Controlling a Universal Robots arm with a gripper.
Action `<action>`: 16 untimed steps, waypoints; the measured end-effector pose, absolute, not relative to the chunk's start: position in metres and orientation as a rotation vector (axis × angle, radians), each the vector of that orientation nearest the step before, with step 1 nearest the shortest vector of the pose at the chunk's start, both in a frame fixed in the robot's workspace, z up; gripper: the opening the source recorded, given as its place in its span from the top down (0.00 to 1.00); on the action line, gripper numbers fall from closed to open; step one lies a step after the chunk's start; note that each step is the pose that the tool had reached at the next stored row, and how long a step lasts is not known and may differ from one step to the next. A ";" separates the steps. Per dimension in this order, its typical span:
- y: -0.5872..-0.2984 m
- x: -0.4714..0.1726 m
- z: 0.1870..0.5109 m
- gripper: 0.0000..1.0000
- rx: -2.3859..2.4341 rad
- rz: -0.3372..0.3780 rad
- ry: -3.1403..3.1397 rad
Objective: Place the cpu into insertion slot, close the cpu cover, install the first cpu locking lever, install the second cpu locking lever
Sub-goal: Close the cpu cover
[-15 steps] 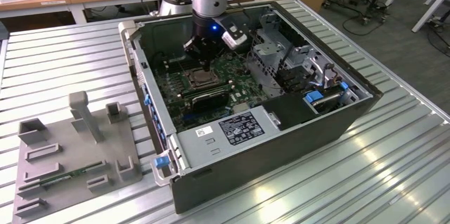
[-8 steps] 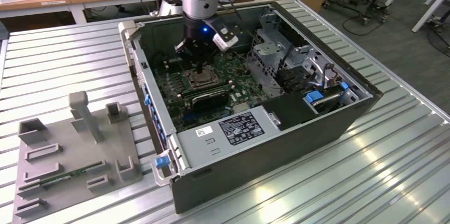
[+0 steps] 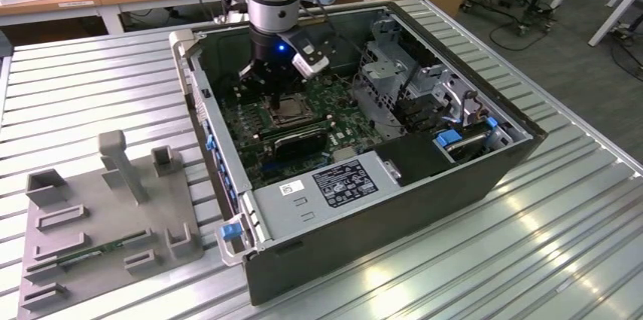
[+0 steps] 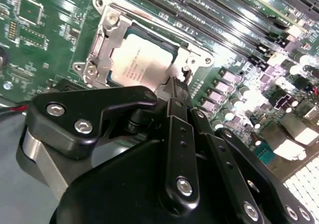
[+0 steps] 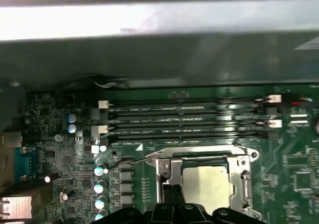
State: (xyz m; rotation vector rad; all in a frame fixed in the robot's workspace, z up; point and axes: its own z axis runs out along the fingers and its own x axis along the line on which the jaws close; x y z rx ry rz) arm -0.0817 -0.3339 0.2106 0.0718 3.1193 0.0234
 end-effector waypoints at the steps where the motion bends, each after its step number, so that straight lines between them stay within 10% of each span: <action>1: -0.334 -0.082 0.210 0.89 0.070 0.023 3.119; 16: -0.337 -0.082 0.206 0.89 0.063 0.023 3.120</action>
